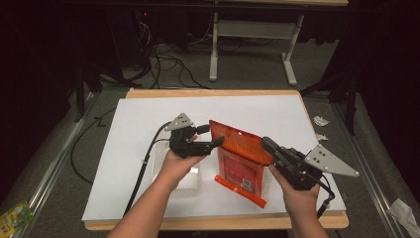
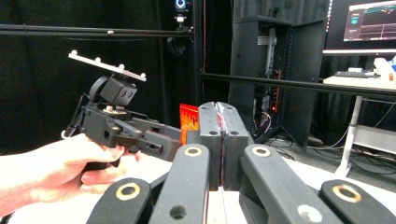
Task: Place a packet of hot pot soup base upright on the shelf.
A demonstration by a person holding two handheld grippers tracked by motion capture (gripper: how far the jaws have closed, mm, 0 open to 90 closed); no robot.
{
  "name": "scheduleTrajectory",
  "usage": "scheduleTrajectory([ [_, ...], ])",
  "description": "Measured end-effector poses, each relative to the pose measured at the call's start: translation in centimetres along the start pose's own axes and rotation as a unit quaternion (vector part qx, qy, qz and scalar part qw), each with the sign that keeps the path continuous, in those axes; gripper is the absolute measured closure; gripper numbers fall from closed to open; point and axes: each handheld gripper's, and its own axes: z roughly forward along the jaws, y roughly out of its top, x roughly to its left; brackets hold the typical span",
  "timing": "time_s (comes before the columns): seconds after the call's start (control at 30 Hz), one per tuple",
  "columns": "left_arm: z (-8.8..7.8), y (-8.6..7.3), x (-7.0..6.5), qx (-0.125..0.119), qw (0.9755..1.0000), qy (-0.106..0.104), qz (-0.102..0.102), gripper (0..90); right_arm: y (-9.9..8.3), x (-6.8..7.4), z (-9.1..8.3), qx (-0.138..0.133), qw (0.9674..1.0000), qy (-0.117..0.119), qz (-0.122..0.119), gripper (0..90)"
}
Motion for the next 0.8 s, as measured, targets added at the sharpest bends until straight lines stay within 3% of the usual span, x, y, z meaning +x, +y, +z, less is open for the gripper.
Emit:
scheduleTrajectory([
  [0.07, 0.1, 0.0, -0.1, -0.004, 1.0000, -0.005, -0.005, 31.7, -0.1, -0.1, -0.1, 0.002, 1.0000, -0.003, 0.001, 90.0],
  [0.23, 0.0, 0.0, -0.7, -0.012, 0.9998, -0.013, 0.013, 47.9, -0.4, -0.5, -0.5, 0.002, 0.9999, -0.010, 0.005, 90.0],
  [0.43, -0.1, 0.1, -1.4, -0.009, 0.9992, 0.013, 0.038, 68.8, -0.7, -0.8, -1.1, 0.004, 0.9997, -0.021, 0.005, 90.0],
  [0.53, -0.2, 0.0, -1.7, -0.010, 0.9986, 0.023, 0.046, 83.9, -0.9, -1.0, -1.3, 0.006, 0.9996, -0.027, 0.009, 90.0],
  [0.67, -0.2, 0.0, -2.2, -0.005, 0.9974, 0.028, 0.066, 89.7, -1.2, -1.3, -1.7, 0.007, 0.9993, -0.036, 0.012, 90.0],
  [0.8, -0.1, -0.1, -2.7, -0.005, 0.9964, 0.031, 0.079, 90.0, -1.4, -1.8, -2.1, 0.011, 0.9989, -0.042, 0.015, 90.0],
])
